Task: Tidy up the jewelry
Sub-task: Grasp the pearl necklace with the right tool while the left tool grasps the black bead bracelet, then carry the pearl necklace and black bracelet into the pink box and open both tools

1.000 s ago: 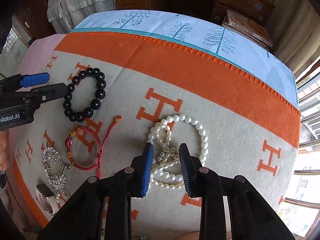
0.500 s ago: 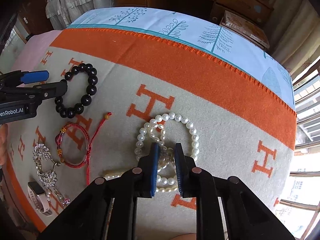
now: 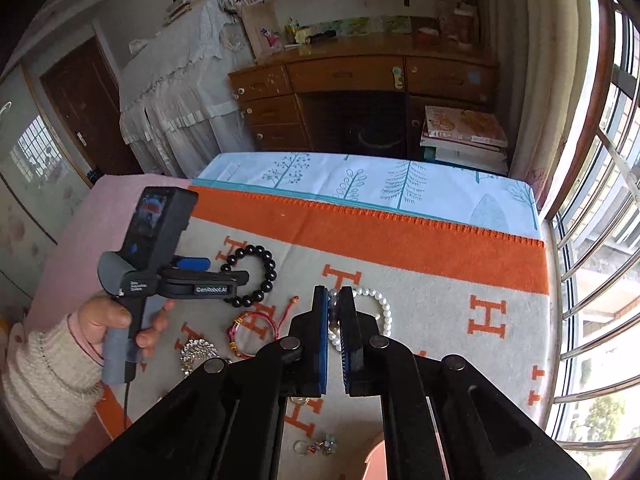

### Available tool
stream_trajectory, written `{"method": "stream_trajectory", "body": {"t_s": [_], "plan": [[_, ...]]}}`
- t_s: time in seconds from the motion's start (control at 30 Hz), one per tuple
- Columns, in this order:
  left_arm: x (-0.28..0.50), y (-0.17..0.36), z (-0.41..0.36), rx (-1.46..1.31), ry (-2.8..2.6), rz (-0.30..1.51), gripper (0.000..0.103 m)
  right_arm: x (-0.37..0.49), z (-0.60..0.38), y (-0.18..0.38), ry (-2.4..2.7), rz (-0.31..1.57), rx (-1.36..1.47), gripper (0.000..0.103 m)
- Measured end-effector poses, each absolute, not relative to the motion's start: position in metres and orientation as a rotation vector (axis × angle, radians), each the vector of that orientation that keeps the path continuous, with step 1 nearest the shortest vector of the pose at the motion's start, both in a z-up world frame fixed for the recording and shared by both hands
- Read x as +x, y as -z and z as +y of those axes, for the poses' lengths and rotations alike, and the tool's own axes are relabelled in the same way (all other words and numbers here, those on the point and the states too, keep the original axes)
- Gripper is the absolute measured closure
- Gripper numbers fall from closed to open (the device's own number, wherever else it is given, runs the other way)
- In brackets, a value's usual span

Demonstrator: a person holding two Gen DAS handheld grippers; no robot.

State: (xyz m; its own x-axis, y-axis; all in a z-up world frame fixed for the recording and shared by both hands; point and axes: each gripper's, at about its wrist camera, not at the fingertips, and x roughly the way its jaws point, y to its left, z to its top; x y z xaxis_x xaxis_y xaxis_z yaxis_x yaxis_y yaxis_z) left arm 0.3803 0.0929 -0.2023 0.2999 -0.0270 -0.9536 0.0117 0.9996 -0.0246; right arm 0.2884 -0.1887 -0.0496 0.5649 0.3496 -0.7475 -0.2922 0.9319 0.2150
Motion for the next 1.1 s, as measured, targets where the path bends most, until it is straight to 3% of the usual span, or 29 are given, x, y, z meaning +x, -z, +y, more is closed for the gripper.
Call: {"method": "stream_trajectory", "body": {"t_s": [0.1,0.23,0.5,0.9,1.1], "plan": [[0.381,0.2,0.087,-0.006,0.036,1.255,0.056,0.273,-0.195,0.022,-0.383,0.82,0.11,0.098],[0.377,0.196,0.077,0.017,0.053,1.249,0.091,0.249,-0.197,-0.005,-0.383,0.773,0.111,0.098],[0.366,0.181,0.078,-0.025,0.006,1.217,0.091,0.207,-0.201,-0.022,-0.398,0.747,0.162,0.098],[0.269,0.025,0.016,0.008,0.228,0.953,0.091,0.124,-0.244,-0.022,-0.326,0.695,0.182,0.098],[0.208,-0.017,-0.05,0.032,0.39,0.892,0.091,0.075,-0.277,-0.001,-0.258,0.705,0.194,0.098]]}}
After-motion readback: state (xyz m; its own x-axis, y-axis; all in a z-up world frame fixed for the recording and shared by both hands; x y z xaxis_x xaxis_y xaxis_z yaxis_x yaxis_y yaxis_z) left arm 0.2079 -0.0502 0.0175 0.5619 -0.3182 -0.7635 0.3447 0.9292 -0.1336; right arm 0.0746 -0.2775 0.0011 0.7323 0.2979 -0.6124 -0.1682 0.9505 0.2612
